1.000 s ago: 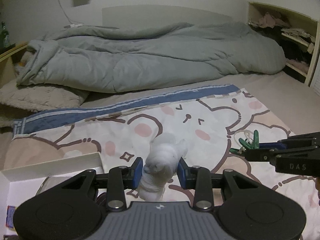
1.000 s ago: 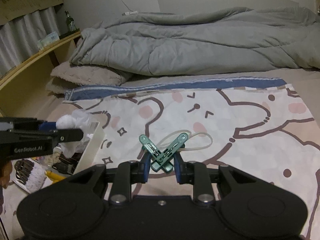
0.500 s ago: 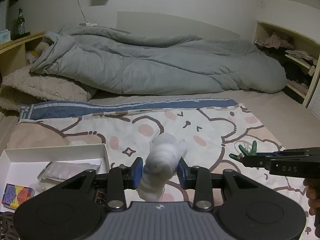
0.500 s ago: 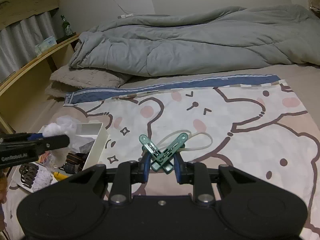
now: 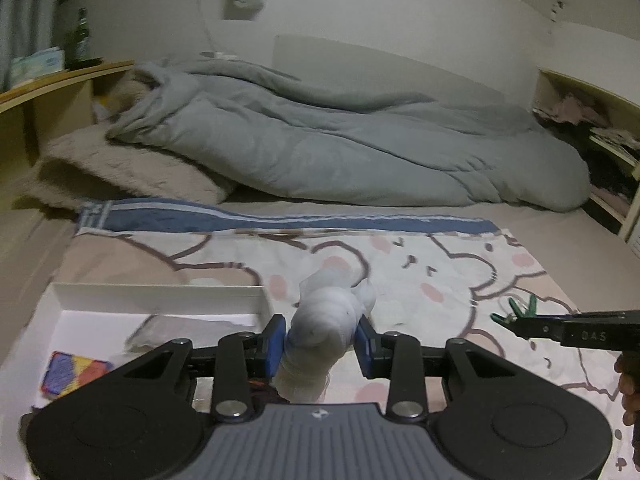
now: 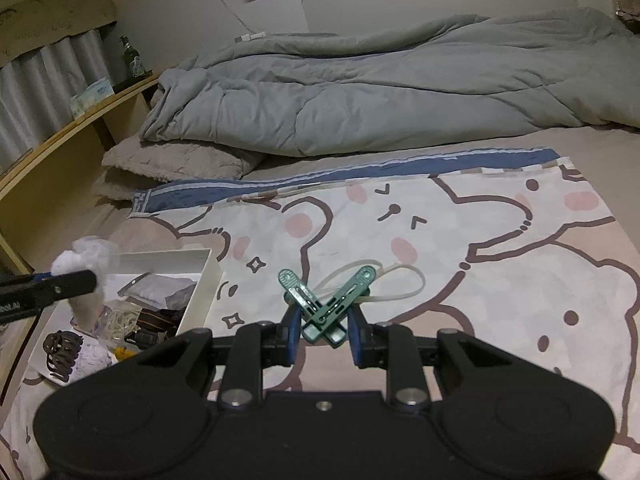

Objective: Organize objects
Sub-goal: 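Carry the cotton ball and green clothespins with both tools over the white box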

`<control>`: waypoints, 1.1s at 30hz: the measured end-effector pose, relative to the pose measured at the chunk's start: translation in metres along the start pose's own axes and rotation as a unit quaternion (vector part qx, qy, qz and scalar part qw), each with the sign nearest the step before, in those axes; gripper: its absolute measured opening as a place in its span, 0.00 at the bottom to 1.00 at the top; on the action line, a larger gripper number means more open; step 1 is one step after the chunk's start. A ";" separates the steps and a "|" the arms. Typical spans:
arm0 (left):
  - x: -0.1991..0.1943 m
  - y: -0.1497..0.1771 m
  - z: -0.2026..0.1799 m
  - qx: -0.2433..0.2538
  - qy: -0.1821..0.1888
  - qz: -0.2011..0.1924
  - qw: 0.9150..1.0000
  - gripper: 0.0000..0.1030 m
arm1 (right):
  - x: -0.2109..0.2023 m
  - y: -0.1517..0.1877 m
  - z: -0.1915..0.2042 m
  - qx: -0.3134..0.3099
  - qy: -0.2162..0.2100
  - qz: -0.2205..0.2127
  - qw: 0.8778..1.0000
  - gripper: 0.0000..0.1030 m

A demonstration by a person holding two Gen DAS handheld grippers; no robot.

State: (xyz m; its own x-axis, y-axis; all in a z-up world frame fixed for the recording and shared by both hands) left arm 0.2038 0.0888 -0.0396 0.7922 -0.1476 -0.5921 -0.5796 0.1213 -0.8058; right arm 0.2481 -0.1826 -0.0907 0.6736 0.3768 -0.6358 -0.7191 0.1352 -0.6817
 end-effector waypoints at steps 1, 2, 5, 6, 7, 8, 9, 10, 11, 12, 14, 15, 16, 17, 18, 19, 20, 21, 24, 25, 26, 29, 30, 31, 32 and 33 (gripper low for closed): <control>-0.003 0.001 0.008 -0.006 -0.005 -0.002 1.000 0.37 | 0.002 0.000 0.003 -0.001 -0.001 0.001 1.000 0.25; -0.005 0.002 0.015 -0.011 -0.010 -0.003 1.000 0.37 | 0.003 0.001 0.006 -0.001 -0.003 0.002 1.000 0.25; -0.015 0.004 0.038 -0.027 -0.023 -0.009 0.999 0.37 | 0.010 0.003 0.017 -0.005 -0.009 0.006 1.000 0.25; -0.018 0.005 0.045 -0.031 -0.028 -0.011 0.999 0.37 | 0.012 0.003 0.022 -0.008 -0.012 0.007 1.000 0.25; -0.021 0.006 0.052 -0.036 -0.032 -0.013 0.999 0.37 | 0.014 0.004 0.026 -0.010 -0.014 0.009 1.000 0.25; -0.023 0.006 0.057 -0.040 -0.035 -0.014 0.999 0.37 | 0.016 0.005 0.031 -0.013 -0.018 0.010 1.000 0.25; -0.026 0.008 0.064 -0.044 -0.038 -0.015 0.998 0.37 | 0.019 0.006 0.037 -0.014 -0.023 0.011 1.000 0.25; -0.028 0.009 0.070 -0.047 -0.042 -0.015 0.998 0.37 | 0.021 0.006 0.042 -0.017 -0.027 0.011 0.999 0.25; -0.030 0.009 0.075 -0.049 -0.044 -0.016 0.998 0.37 | 0.022 0.007 0.048 -0.019 -0.031 0.011 0.999 0.25; -0.032 0.010 0.079 -0.049 -0.047 -0.016 0.998 0.37 | 0.024 0.007 0.054 -0.022 -0.037 0.010 0.999 0.25; -0.036 0.013 0.089 -0.052 -0.054 -0.017 0.997 0.37 | 0.027 0.009 0.065 -0.026 -0.048 0.011 0.998 0.25; -0.037 0.014 0.095 -0.054 -0.058 -0.017 0.997 0.37 | 0.028 0.010 0.071 -0.027 -0.054 0.014 0.998 0.25; -0.039 0.015 0.101 -0.057 -0.063 -0.018 0.996 0.37 | 0.030 0.012 0.077 -0.028 -0.060 0.016 0.998 0.25; -0.040 0.015 0.106 -0.059 -0.067 -0.019 0.996 0.37 | 0.031 0.014 0.084 -0.030 -0.067 0.021 0.997 0.25; -0.041 0.016 0.113 -0.063 -0.073 -0.020 0.995 0.37 | 0.033 0.016 0.089 -0.032 -0.073 0.025 0.996 0.25; -0.041 0.016 0.120 -0.066 -0.078 -0.020 0.995 0.37 | 0.034 0.019 0.096 -0.034 -0.079 0.028 0.996 0.25; -0.042 0.016 0.127 -0.070 -0.084 -0.022 0.994 0.37 | 0.036 0.021 0.102 -0.035 -0.086 0.033 0.995 0.25; -0.043 0.016 0.133 -0.074 -0.089 -0.024 0.993 0.37 | 0.037 0.023 0.110 -0.037 -0.095 0.037 0.994 0.25; -0.041 0.013 0.153 -0.083 -0.101 -0.030 0.991 0.37 | 0.040 0.028 0.134 -0.052 -0.116 0.045 0.991 0.25; -0.040 0.012 0.159 -0.086 -0.105 -0.031 0.990 0.37 | 0.040 0.030 0.142 -0.060 -0.124 0.048 0.989 0.25; -0.038 0.011 0.165 -0.088 -0.109 -0.031 0.990 0.37 | 0.040 0.033 0.149 -0.068 -0.130 0.051 0.988 0.25; -0.028 0.008 0.178 -0.095 -0.113 -0.031 0.989 0.37 | 0.043 0.042 0.165 -0.082 -0.146 0.068 0.984 0.25; -0.023 0.007 0.183 -0.096 -0.114 -0.031 0.988 0.37 | 0.045 0.045 0.170 -0.085 -0.150 0.075 0.982 0.25; -0.018 0.005 0.187 -0.094 -0.116 -0.030 0.988 0.37 | 0.047 0.047 0.175 -0.087 -0.153 0.082 0.981 0.25; -0.013 0.004 0.191 -0.089 -0.121 -0.027 0.988 0.37 | 0.049 0.050 0.180 -0.089 -0.157 0.086 0.980 0.25; -0.006 0.003 0.196 -0.078 -0.130 -0.022 0.988 0.37 | 0.052 0.052 0.187 -0.093 -0.161 0.091 0.978 0.25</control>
State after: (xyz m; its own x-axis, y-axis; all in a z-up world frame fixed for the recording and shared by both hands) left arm 0.2352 0.2824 -0.0363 0.8273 0.1103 -0.5508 -0.5506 -0.0353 -0.8341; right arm 0.2135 0.0152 -0.0913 0.4279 0.6522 -0.6257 -0.7583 -0.1177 -0.6412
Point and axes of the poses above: each gripper's, at about its wrist camera, not at the fingertips, and x roughly the way its jaws point, z to its left, y to its underside, the point moved 9 cm from there along x, roughly the way its jaws point, and after that the axes turned 8 degrees about x, right-handed, at the moved point
